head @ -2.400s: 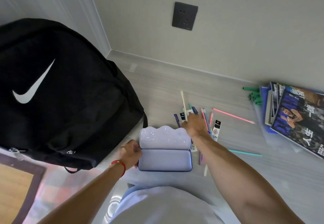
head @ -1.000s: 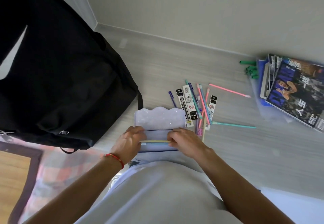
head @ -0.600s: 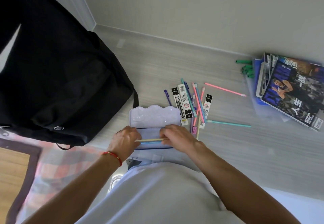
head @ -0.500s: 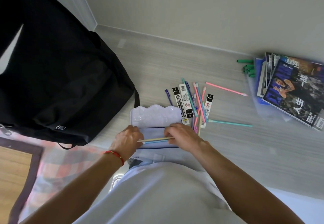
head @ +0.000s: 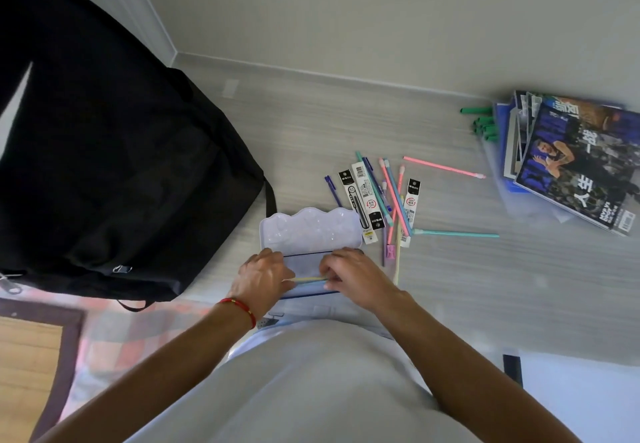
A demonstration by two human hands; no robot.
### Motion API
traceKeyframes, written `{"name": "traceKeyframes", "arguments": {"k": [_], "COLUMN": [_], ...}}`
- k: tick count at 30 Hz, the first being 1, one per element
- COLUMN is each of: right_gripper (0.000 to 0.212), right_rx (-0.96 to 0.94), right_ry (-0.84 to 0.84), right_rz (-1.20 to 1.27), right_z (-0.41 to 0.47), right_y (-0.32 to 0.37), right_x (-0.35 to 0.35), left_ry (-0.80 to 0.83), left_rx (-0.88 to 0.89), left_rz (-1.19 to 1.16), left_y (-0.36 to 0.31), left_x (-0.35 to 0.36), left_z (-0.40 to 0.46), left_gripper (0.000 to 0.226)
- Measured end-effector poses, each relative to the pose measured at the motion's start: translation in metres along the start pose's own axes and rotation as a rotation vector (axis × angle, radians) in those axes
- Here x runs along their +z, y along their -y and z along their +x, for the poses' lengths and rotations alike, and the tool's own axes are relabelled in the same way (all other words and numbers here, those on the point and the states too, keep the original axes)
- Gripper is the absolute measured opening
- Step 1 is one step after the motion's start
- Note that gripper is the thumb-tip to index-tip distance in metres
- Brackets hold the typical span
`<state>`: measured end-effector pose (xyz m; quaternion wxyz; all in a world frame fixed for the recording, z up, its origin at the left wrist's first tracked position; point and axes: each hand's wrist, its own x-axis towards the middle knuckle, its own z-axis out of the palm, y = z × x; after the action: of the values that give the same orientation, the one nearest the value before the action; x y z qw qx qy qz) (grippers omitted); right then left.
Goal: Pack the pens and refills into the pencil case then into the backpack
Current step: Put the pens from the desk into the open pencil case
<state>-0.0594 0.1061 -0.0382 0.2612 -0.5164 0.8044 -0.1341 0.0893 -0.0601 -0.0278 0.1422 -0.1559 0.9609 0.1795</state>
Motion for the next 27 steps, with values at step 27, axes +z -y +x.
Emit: {"name": "traceKeyframes", "arguments": {"k": [27], "right_gripper": [0.028], "right_rx": [0.733], "right_ry": [-0.422], "right_rz": [0.068], "right_z": [-0.016], "right_y": [-0.104], "right_x": [-0.049], "left_ry": [-0.153], "left_rx": [-0.104], "left_rz": [-0.237], "left_y": [-0.012], "left_x": [0.012], "left_z": [-0.011], "left_gripper": [0.039]}}
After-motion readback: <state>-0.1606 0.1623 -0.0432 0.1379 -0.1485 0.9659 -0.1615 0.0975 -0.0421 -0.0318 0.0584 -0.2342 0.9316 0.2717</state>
